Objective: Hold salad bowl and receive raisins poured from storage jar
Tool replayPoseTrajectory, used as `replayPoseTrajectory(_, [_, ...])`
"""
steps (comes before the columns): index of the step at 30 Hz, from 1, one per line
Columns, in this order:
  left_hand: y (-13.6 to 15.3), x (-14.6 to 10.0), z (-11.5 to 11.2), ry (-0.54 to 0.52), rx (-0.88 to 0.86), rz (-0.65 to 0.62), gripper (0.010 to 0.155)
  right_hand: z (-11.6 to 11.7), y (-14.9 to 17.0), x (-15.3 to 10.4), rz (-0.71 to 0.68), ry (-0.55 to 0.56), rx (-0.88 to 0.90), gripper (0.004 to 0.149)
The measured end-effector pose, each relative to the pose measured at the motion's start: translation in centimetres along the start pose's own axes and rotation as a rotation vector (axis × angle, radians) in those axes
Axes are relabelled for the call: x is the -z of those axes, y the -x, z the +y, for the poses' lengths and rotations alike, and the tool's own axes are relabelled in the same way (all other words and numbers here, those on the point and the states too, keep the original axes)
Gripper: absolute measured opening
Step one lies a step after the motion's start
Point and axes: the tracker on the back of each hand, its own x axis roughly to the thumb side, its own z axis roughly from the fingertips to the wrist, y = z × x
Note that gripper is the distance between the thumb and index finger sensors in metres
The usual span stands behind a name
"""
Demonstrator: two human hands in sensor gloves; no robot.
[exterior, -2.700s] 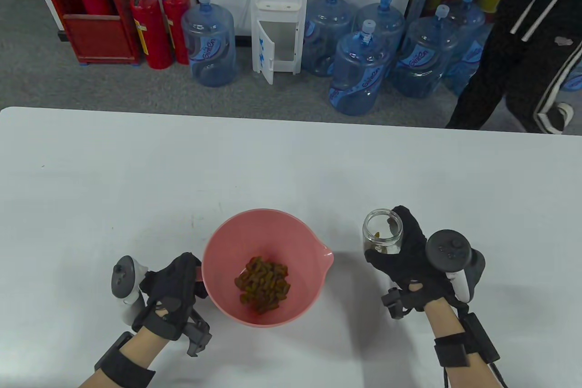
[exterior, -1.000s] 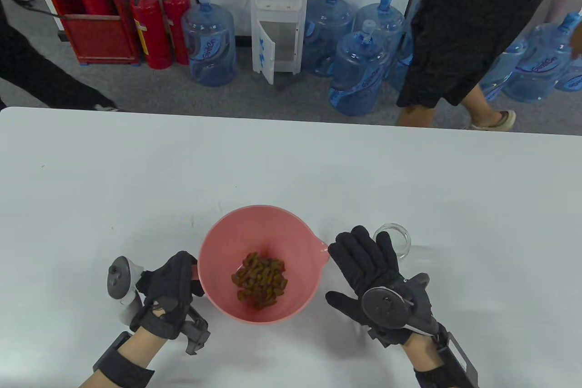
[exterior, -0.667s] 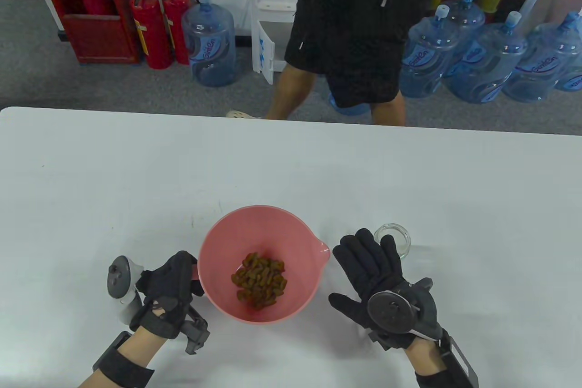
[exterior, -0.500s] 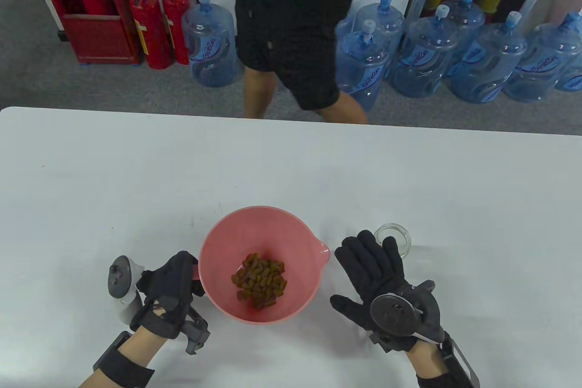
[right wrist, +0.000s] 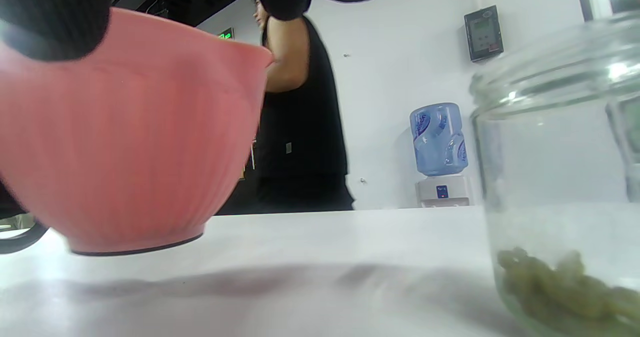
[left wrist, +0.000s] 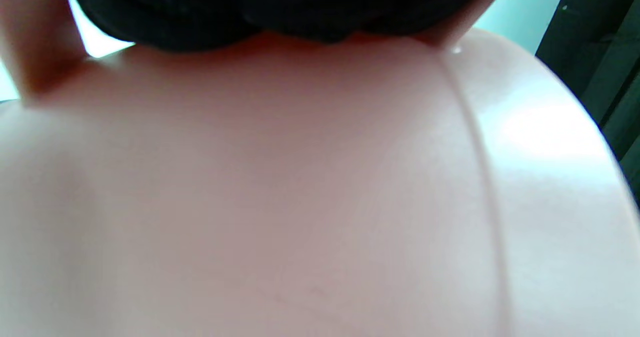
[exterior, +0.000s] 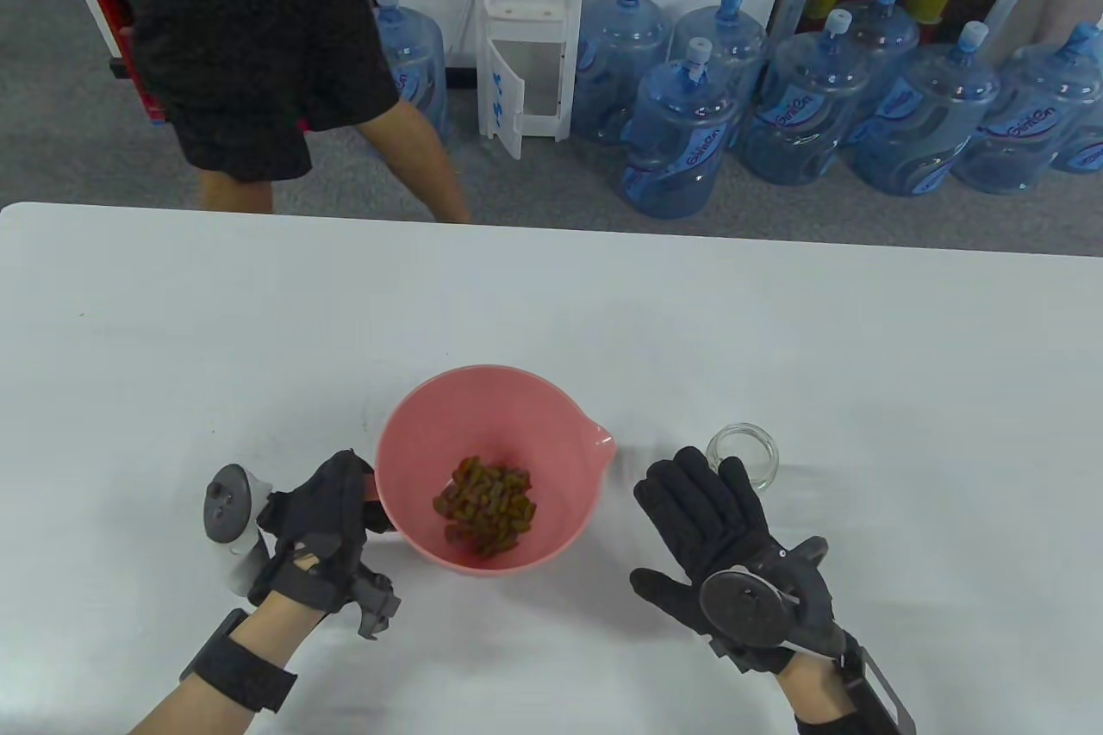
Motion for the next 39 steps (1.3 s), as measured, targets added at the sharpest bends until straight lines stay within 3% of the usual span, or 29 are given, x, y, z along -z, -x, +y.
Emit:
replayPoseTrajectory(7, [-0.2, 6.3, -1.3, -0.055, 0.06, 0.004, 0.049, 0.6, -0.4, 0.0, -0.014, -0.024, 0.005, 0.089])
replayPoseTrajectory(12, [1.2, 10.5, -2.8, -0.104, 0.089, 0.054, 0.049, 1.2, -0.6, 0.0, -0.024, -0.055, 0.01, 0.089])
replayPoseTrajectory(17, [2.9, 13.1, -3.8, -0.142, 0.086, 0.089, 0.049, 1.8, -0.7, 0.0, -0.029, -0.081, 0.018, 0.089])
replayPoseTrajectory(23, [4.4, 14.1, -4.1, -0.149, 0.094, 0.115, 0.048, 2.5, -0.9, 0.0, -0.037, -0.118, 0.039, 0.09])
replayPoseTrajectory(33, [5.5, 13.5, -2.9, -0.116, 0.086, 0.151, 0.047, 2.4, -0.9, 0.0, -0.04, -0.122, 0.03, 0.09])
replayPoseTrajectory(39, [5.3, 13.1, -1.4, -0.122, 0.141, 0.28, 0.049, 1.9, -0.5, 0.1, -0.021, -0.107, 0.025, 0.09])
